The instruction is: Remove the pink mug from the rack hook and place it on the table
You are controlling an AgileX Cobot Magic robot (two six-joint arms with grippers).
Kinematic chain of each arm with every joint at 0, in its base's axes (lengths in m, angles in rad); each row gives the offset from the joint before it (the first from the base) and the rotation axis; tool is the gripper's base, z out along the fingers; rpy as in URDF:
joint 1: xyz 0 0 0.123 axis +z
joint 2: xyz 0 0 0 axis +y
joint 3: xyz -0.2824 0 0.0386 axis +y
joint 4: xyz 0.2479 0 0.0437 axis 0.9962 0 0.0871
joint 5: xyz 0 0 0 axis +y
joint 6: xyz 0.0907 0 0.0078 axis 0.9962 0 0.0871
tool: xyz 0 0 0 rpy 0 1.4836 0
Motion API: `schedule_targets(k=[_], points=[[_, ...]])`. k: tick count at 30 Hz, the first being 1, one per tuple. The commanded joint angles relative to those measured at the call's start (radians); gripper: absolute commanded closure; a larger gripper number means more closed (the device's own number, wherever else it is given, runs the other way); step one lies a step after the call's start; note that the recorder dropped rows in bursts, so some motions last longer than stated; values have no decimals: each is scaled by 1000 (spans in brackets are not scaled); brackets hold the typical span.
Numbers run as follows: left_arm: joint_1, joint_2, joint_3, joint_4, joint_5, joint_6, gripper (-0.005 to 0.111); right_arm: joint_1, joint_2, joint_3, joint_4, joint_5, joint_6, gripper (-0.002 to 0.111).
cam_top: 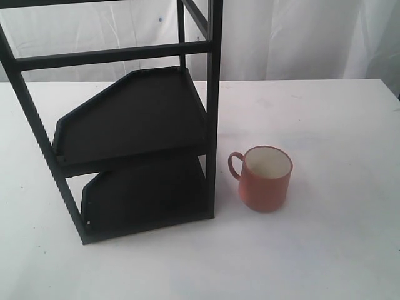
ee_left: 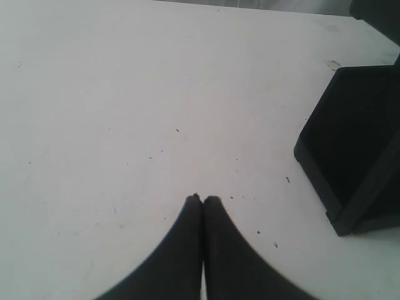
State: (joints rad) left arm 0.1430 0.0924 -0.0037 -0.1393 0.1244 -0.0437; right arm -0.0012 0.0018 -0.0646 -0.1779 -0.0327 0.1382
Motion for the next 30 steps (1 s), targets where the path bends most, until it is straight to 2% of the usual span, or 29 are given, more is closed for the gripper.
schedule_targets(k=[1,4,8,13,16,22,30], points=[[-5,-11,4,-8,4,-1,107,-10,-2,65,-6,108,-4,108],[-5,-11,4,-8,4,-1,107,-10,-2,65,-6,220,-27,108],[-5,-11,4,-8,4,-1,107,-15,-2,65,22,256,-154,108],[-5,-11,4,-8,4,-1,107,-73,-2,65,226,258,-347,108],[-5,-11,4,-8,4,-1,107,-102,-2,65,238,258,-348,108],[-5,-11,4,-8,4,-1,107,-104,-2,65,151,339,-194,108],[-5,-11,4,-8,4,-1,107,-104,-2,65,151,372,-186,108]])
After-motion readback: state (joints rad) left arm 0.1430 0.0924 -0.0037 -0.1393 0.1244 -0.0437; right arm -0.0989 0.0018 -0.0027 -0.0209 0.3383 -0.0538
